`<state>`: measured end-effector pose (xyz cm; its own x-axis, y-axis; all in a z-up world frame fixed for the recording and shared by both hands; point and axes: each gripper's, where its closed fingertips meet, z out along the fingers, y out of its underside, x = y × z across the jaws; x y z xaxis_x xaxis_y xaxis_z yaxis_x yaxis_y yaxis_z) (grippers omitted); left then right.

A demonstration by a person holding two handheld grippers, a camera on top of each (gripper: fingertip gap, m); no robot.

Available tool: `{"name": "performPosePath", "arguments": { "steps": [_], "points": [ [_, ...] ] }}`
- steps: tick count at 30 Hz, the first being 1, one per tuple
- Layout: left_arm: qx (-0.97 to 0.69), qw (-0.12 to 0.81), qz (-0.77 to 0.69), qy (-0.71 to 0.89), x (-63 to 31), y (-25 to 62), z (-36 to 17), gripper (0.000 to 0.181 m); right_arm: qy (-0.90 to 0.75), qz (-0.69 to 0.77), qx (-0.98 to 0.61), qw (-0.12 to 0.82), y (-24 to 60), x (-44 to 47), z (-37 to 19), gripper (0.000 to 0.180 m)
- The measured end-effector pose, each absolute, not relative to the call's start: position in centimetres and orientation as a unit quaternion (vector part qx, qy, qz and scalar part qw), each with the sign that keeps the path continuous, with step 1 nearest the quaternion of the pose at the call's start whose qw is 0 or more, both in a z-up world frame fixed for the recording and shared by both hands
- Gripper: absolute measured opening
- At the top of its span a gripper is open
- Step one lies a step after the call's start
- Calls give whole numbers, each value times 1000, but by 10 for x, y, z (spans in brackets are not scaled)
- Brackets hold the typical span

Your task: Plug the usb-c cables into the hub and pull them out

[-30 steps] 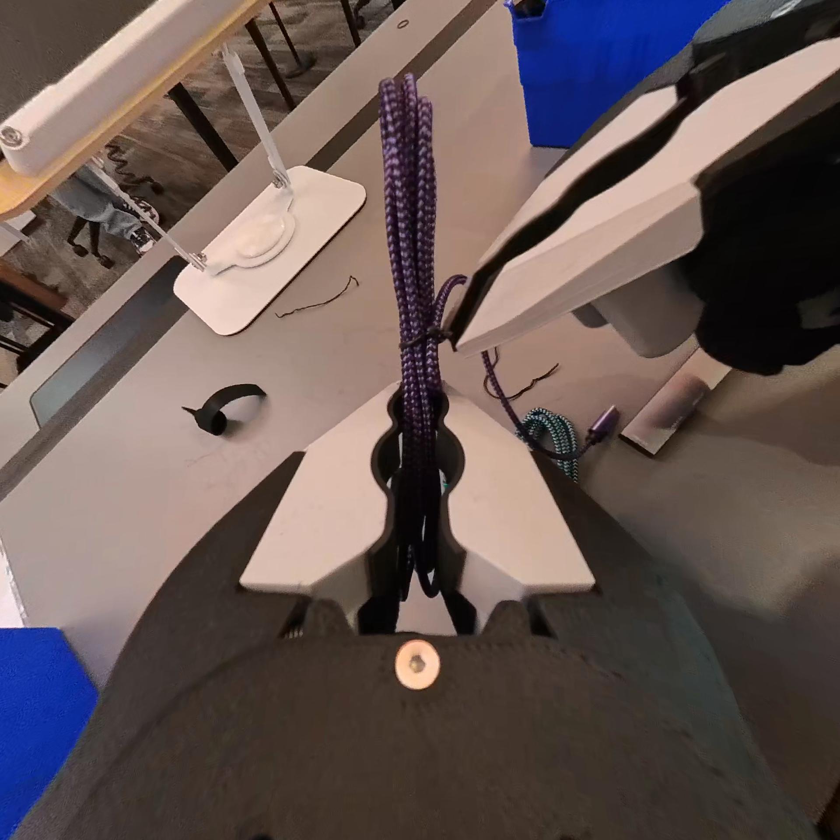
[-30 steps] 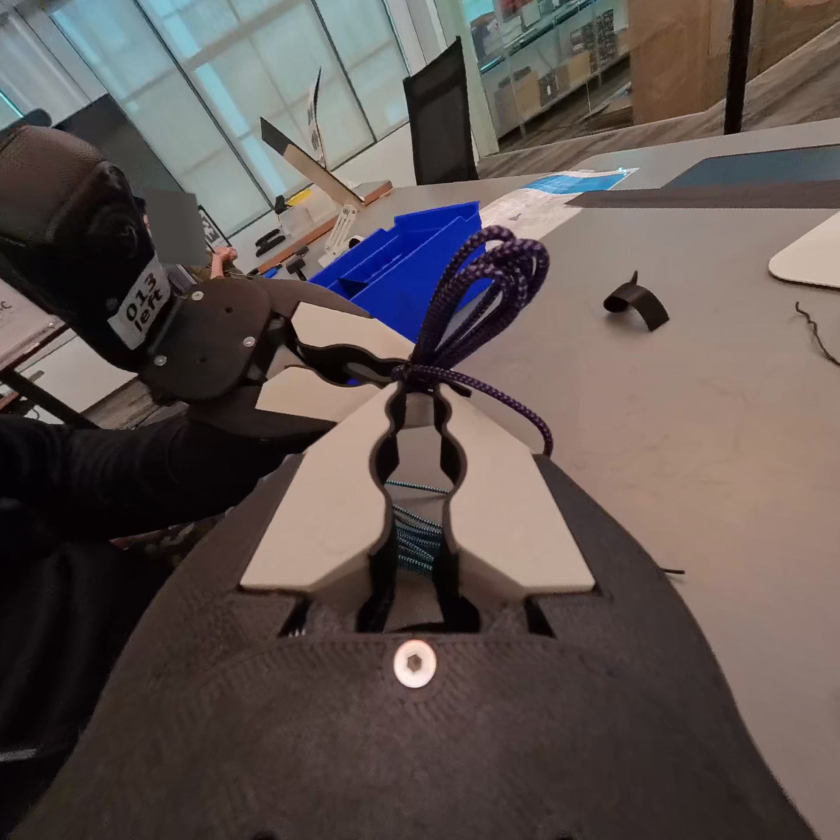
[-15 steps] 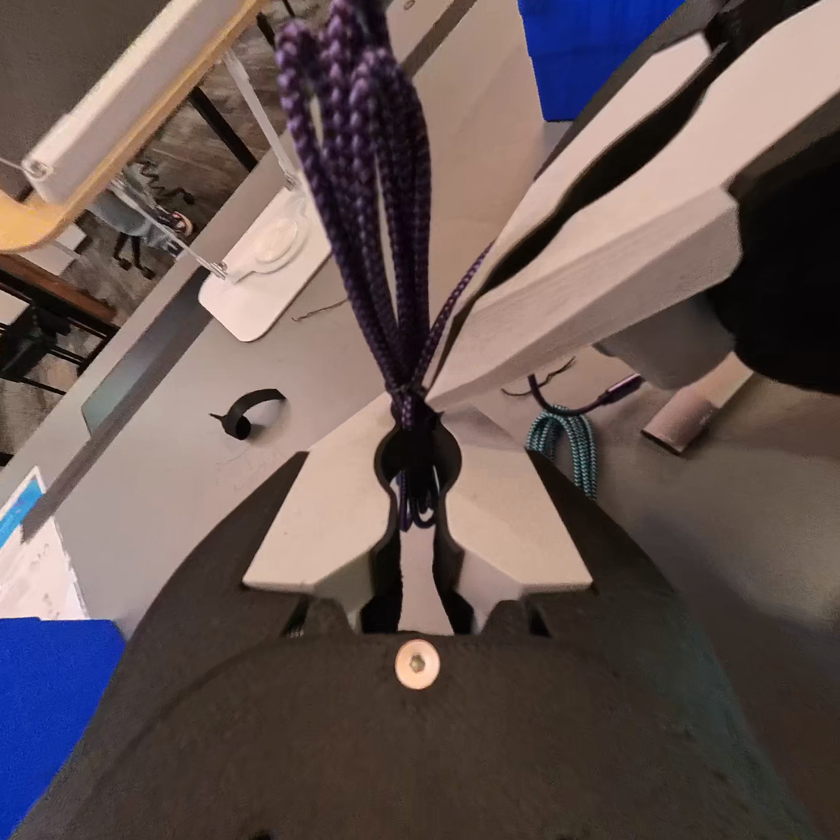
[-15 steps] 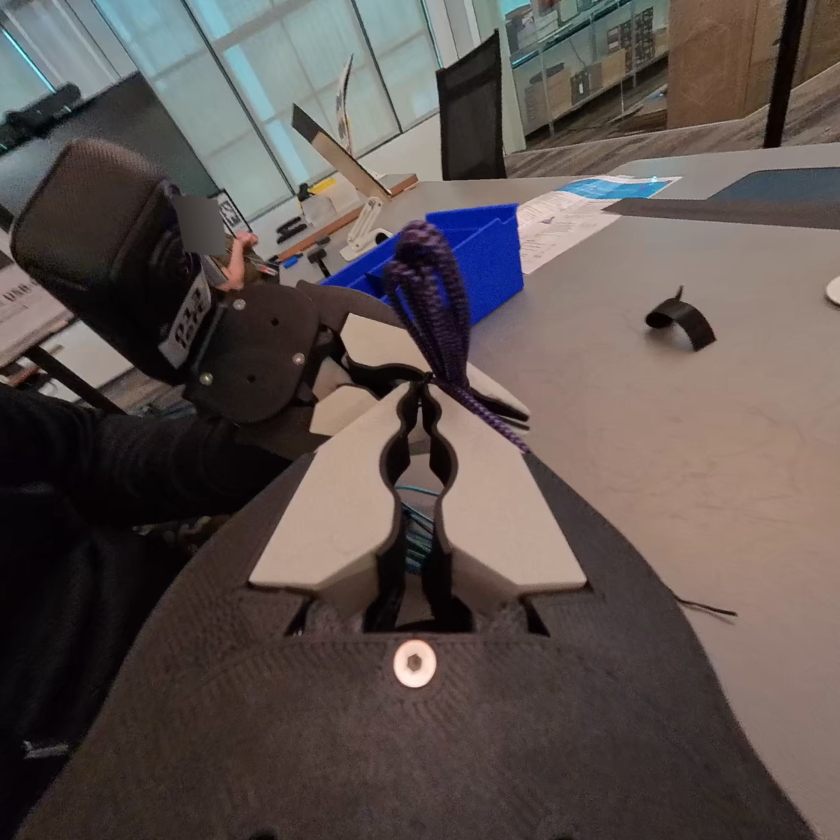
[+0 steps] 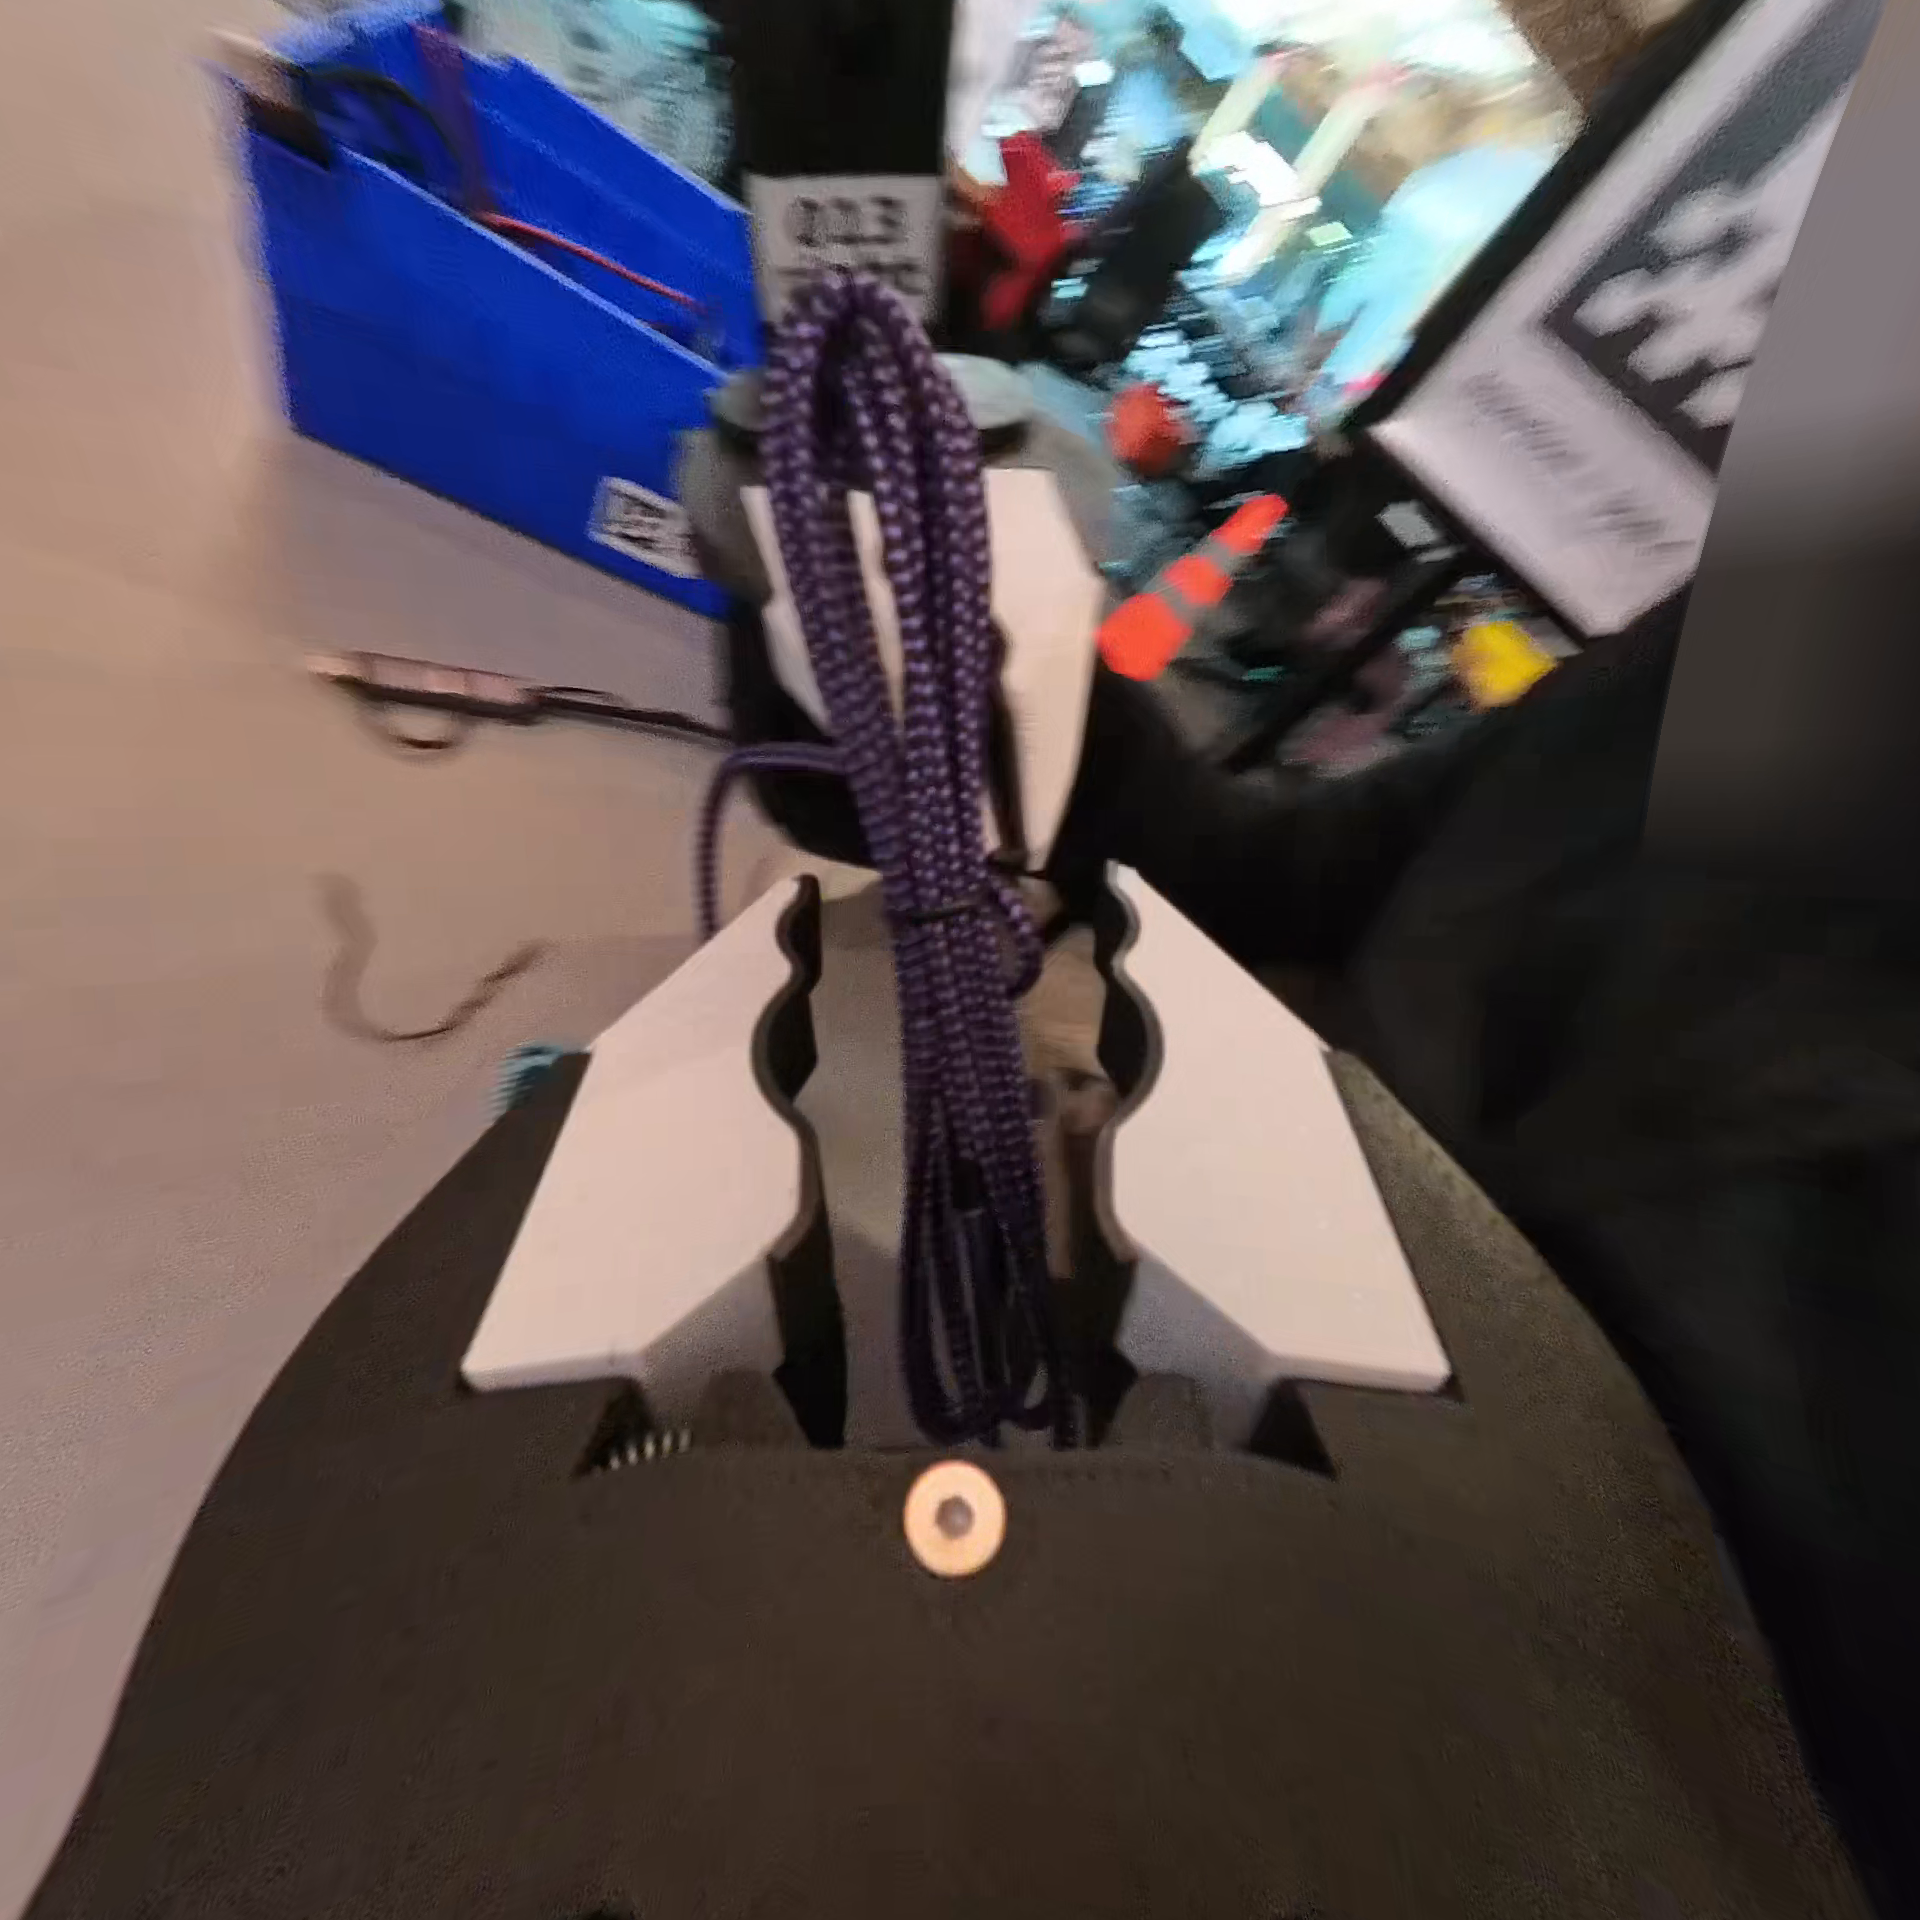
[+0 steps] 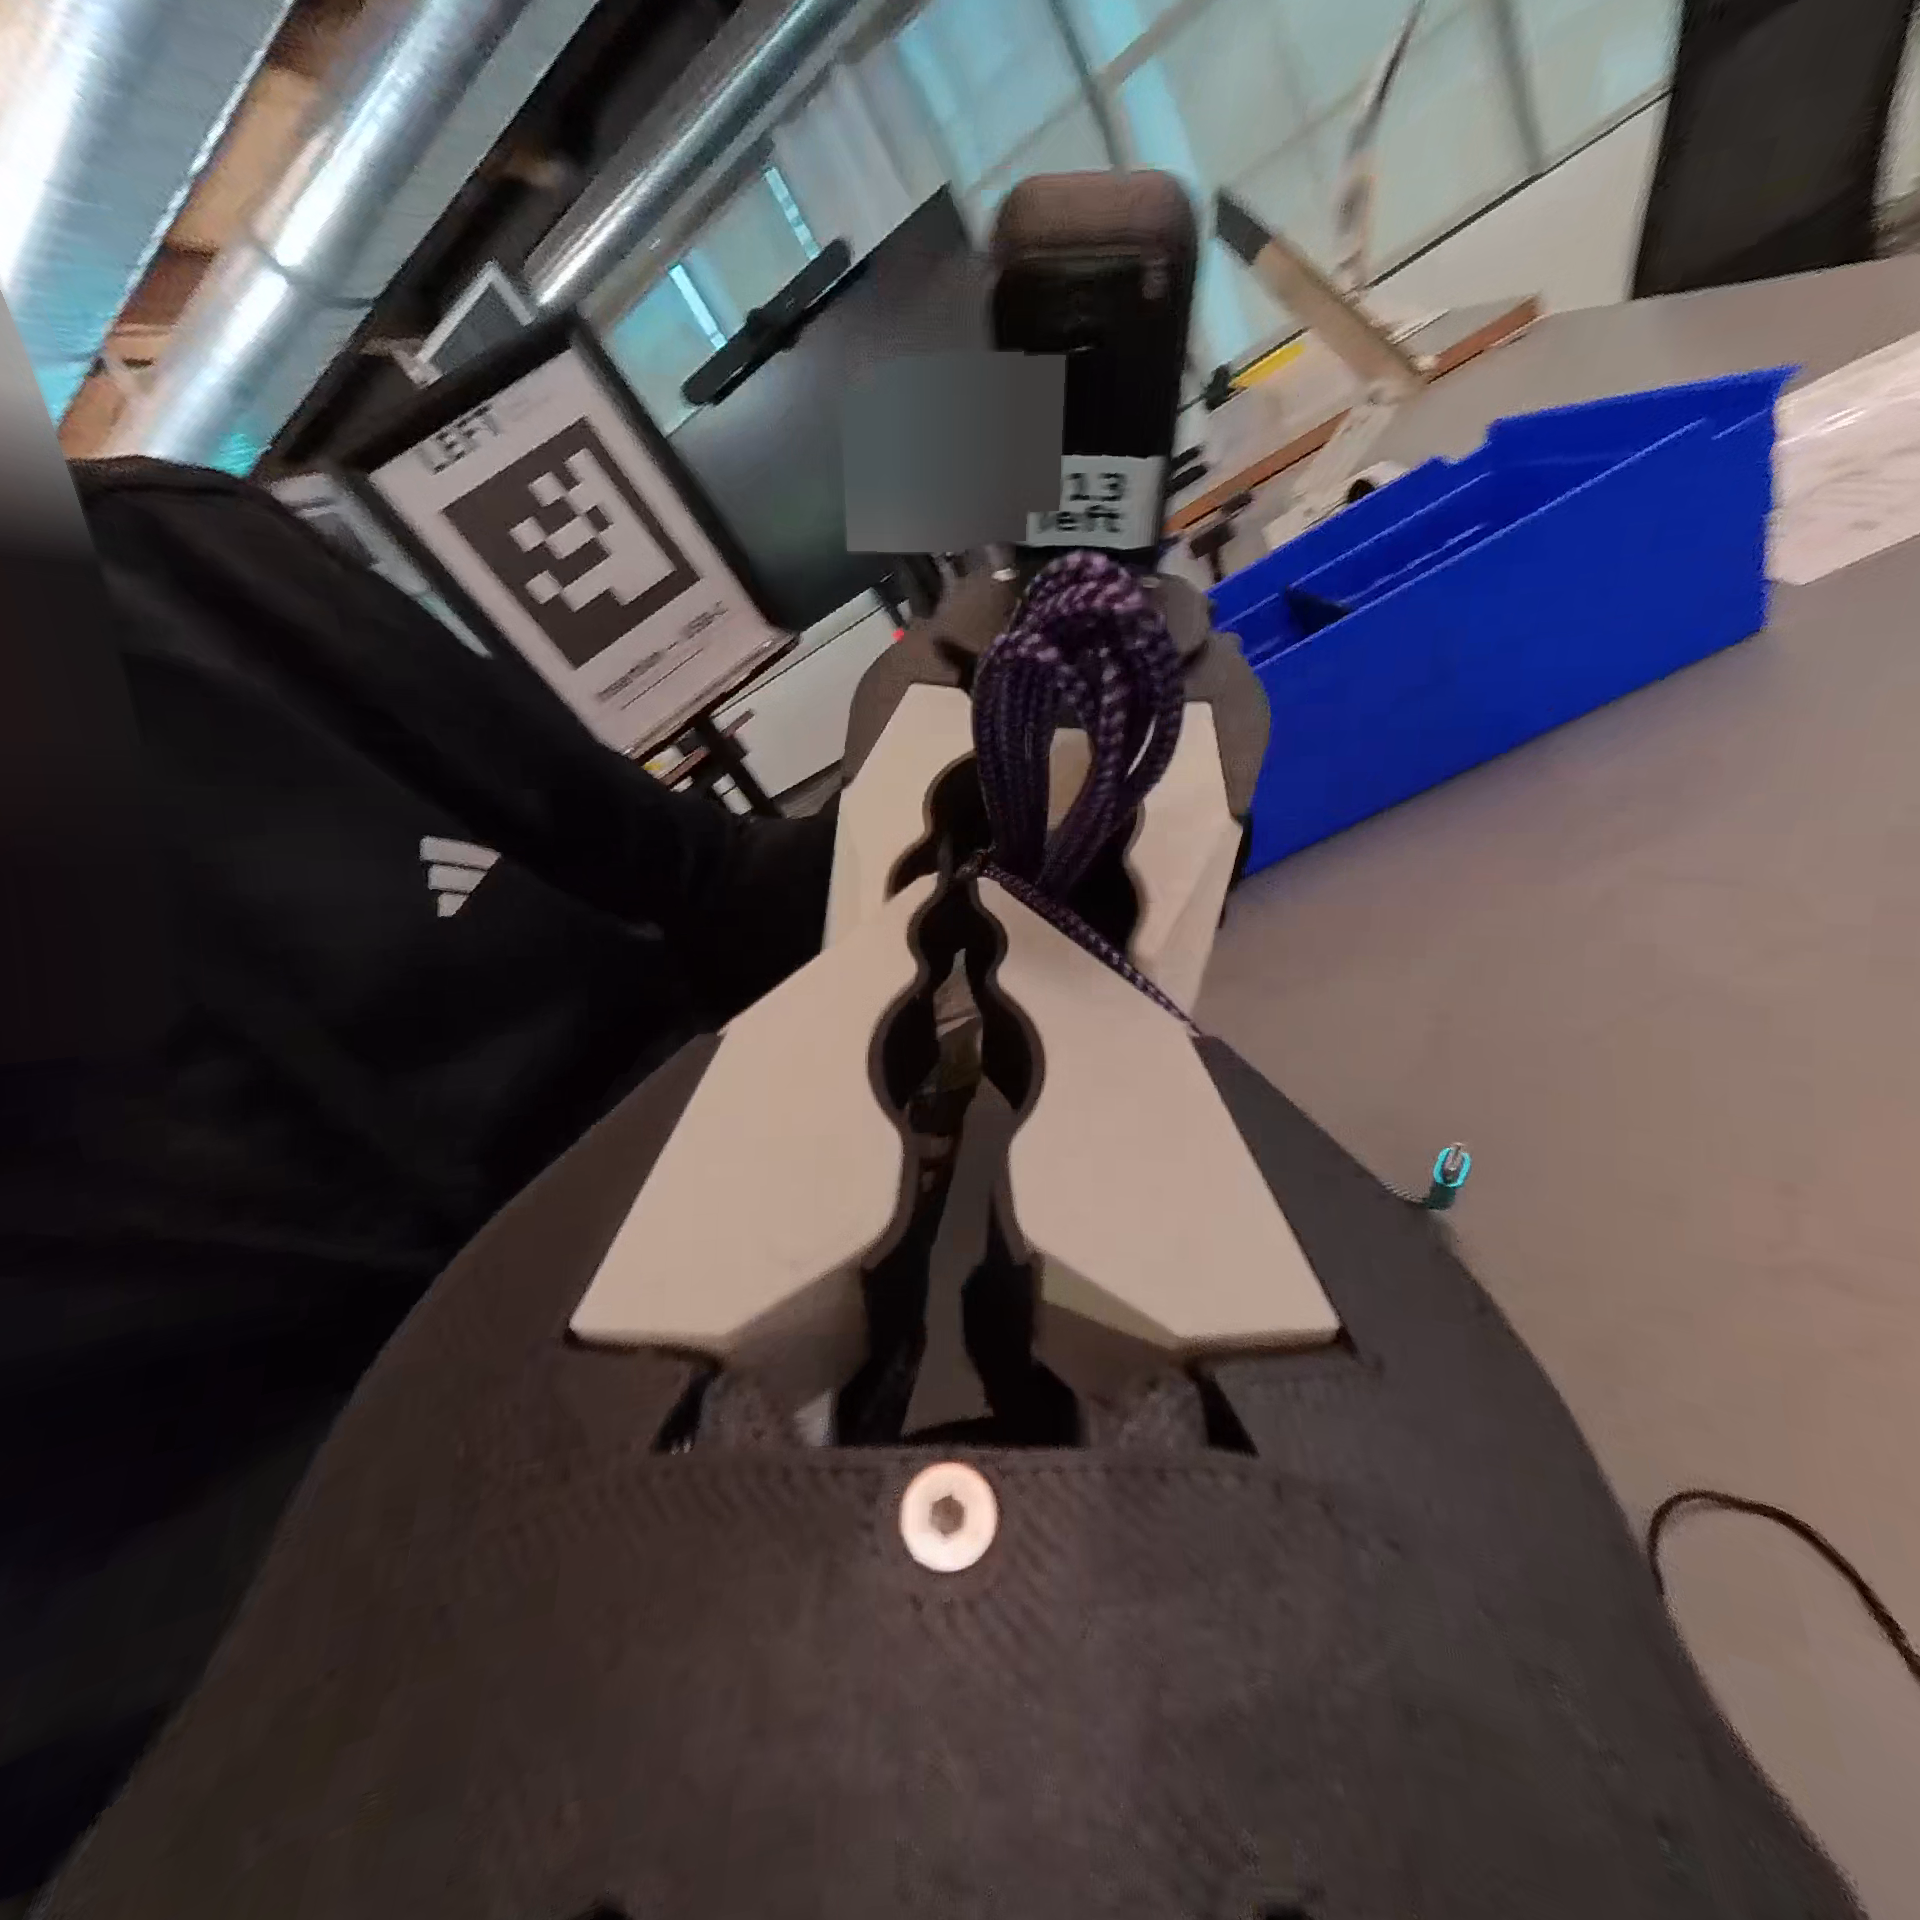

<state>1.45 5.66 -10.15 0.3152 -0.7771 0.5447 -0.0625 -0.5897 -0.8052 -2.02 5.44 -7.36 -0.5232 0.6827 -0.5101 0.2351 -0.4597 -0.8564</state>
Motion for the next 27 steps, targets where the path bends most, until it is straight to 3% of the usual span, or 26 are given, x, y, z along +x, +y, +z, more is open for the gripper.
{"name": "performPosePath", "arguments": {
  "steps": [3, 6, 18, 22, 27],
  "points": [
    [-675, 328, -594, 288, 30, 42, -90, 39, -511, 731, -437, 117, 48, -15, -75, 0],
    [-631, 309, -658, 271, 32, 36, -84, 15, -515, 745, -413, 98, 43, -8, -72, 0],
    [-740, 418, -454, 267, 10, 78, -121, 7, -509, 674, -507, 171, 68, -20, -94, 0],
    [-779, 443, -387, 216, -12, 101, -133, 6, -501, 719, -454, 163, 47, -12, -65, 0],
    [-757, 453, -414, 222, -16, 90, -120, 7, -506, 637, -522, 256, 70, -19, -68, 0]
  ]
}}
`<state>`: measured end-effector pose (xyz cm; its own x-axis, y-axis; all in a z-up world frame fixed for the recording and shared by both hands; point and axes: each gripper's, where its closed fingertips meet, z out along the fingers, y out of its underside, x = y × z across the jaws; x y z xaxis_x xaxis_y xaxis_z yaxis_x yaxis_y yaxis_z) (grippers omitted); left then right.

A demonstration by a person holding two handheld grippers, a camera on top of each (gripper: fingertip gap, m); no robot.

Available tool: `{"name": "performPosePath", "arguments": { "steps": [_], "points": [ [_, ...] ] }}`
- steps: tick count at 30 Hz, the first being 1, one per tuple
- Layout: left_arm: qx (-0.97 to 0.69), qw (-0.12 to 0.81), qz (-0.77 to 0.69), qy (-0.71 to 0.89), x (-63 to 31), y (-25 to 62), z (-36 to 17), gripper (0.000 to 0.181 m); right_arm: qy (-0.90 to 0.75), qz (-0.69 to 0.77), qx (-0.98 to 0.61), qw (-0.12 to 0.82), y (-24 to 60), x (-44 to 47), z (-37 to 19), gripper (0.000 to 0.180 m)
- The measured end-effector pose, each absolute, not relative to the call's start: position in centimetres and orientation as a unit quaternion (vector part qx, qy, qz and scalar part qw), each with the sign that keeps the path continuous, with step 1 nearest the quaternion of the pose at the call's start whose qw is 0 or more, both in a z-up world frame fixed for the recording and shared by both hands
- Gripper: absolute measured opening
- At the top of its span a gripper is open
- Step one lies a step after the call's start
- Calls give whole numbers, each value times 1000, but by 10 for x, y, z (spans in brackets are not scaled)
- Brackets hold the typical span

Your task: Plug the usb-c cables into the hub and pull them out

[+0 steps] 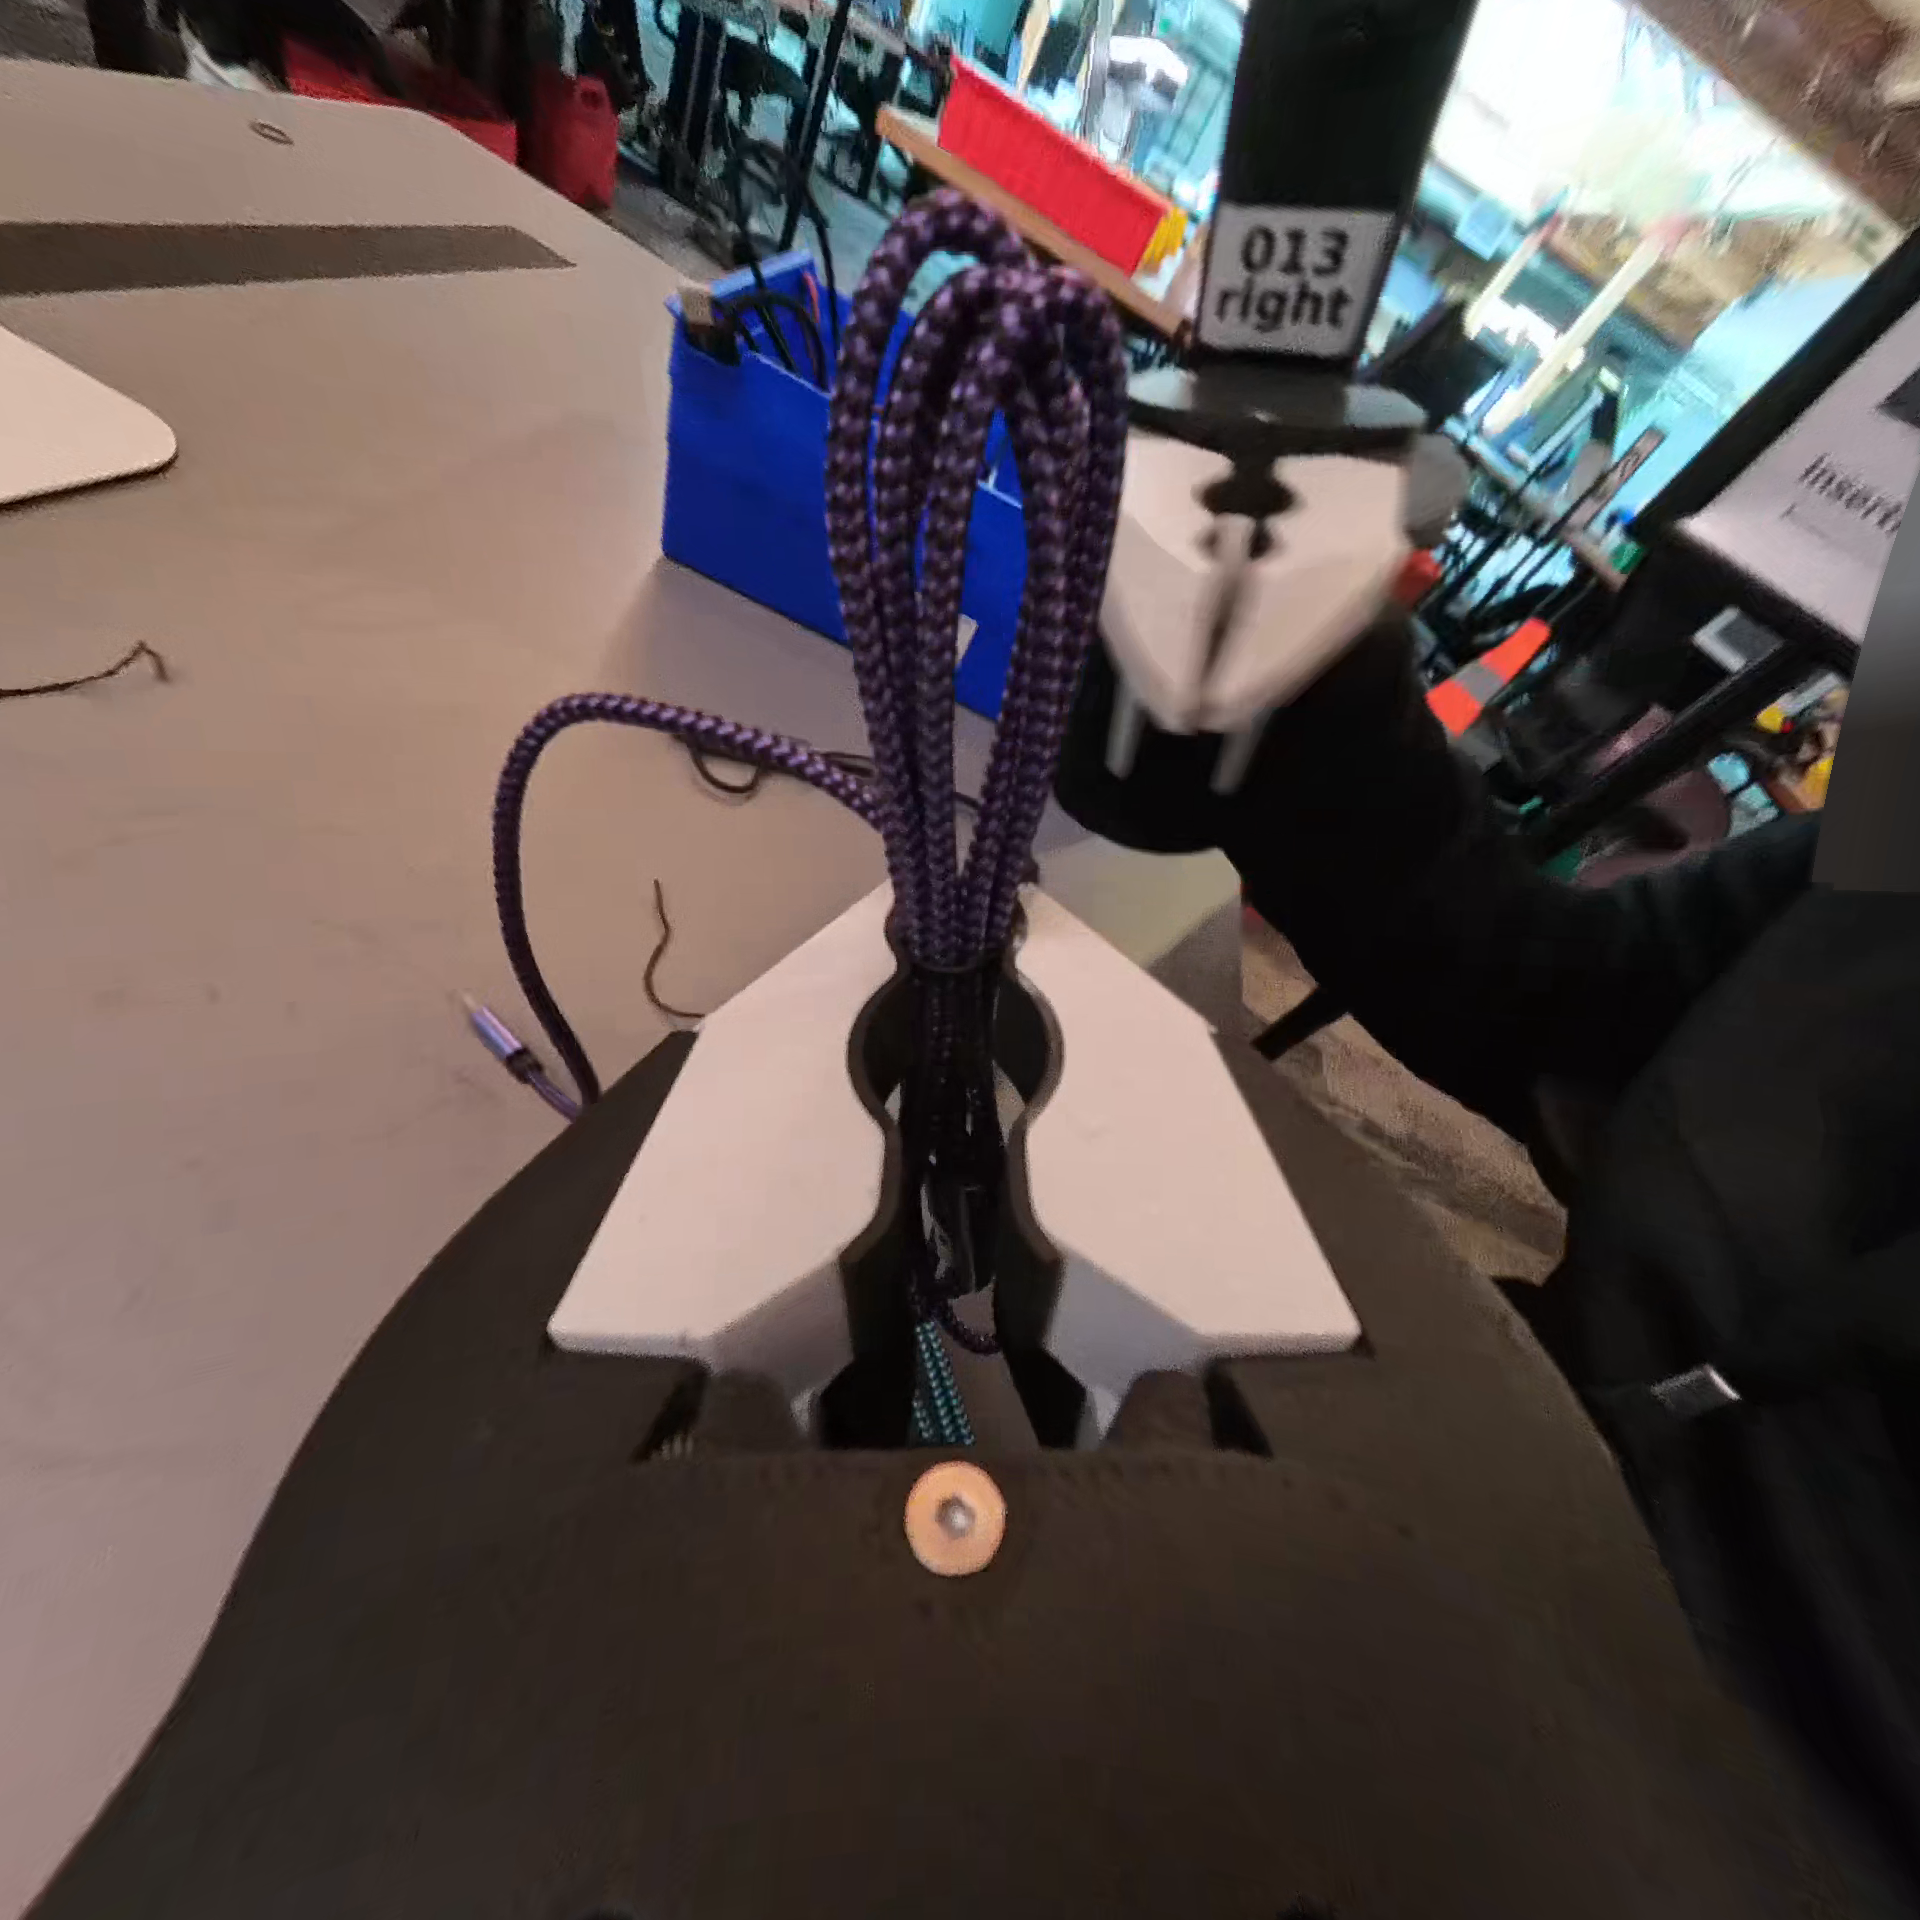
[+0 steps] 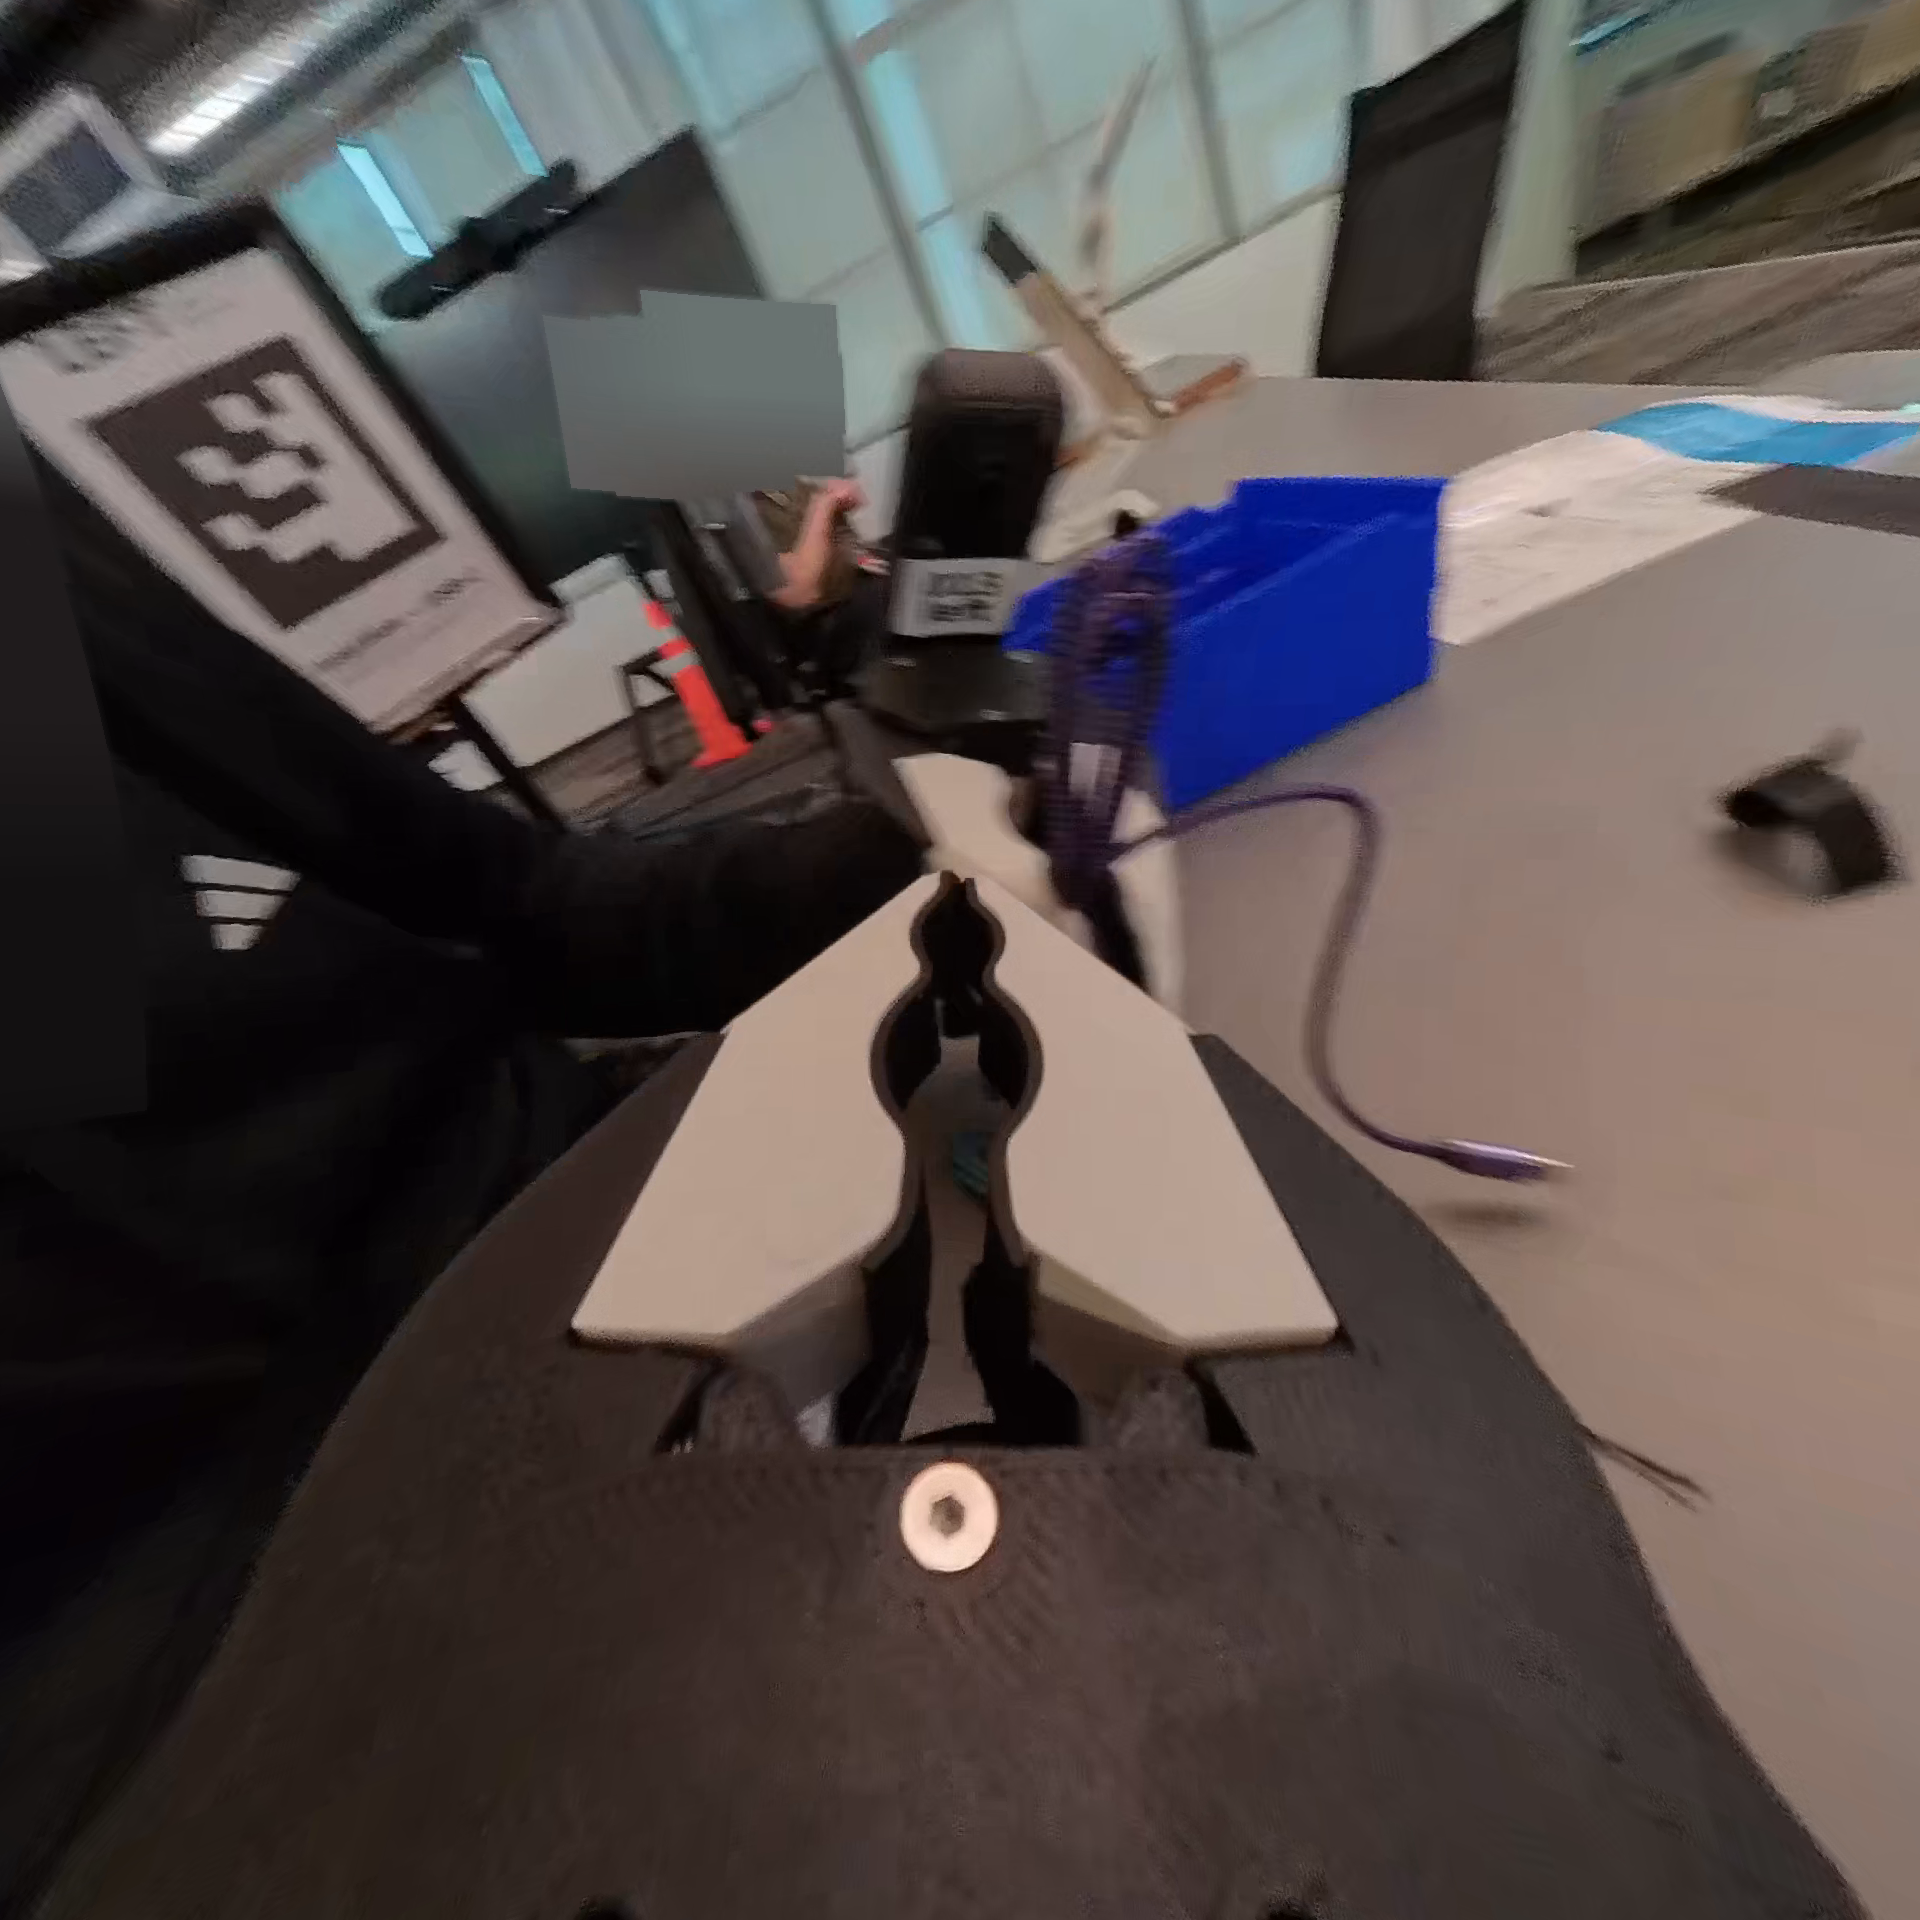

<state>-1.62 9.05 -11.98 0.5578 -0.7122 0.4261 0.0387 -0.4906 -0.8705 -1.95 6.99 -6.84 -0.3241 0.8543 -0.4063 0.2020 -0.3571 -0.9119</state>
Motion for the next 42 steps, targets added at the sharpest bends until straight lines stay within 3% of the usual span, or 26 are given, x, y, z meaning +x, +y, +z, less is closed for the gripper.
{"name": "performPosePath", "arguments": {
  "steps": [3, 5, 9, 21, 31, 37, 42],
  "points": [
    [-744, 462, -421, 236, -11, 87, -117, 7, -486, 631, -540, 271, 86, -17, -74, 0],
    [-724, 477, -434, 246, -9, 84, -109, 7, -496, 607, -551, 285, 87, -19, -79, 13],
    [-716, 489, -415, 277, -3, 80, -107, 7, -518, 590, -547, 290, 75, -25, -83, 17],
    [-735, 511, -316, 314, 1, 86, -114, 8, -539, 547, -555, 319, 64, -30, -89, 0],
    [-720, 421, -481, 271, 13, 71, -121, 3, -476, 619, -553, 289, 72, -24, -86, 0],
    [-724, 306, -585, 201, 16, 67, -124, 1, -604, 425, -528, 419, 81, -25, -98, 0],
    [-692, 231, -672, 127, 13, 65, -119, 1, -725, 85, -377, 571, 89, -27, -104, 0]
  ]
}}
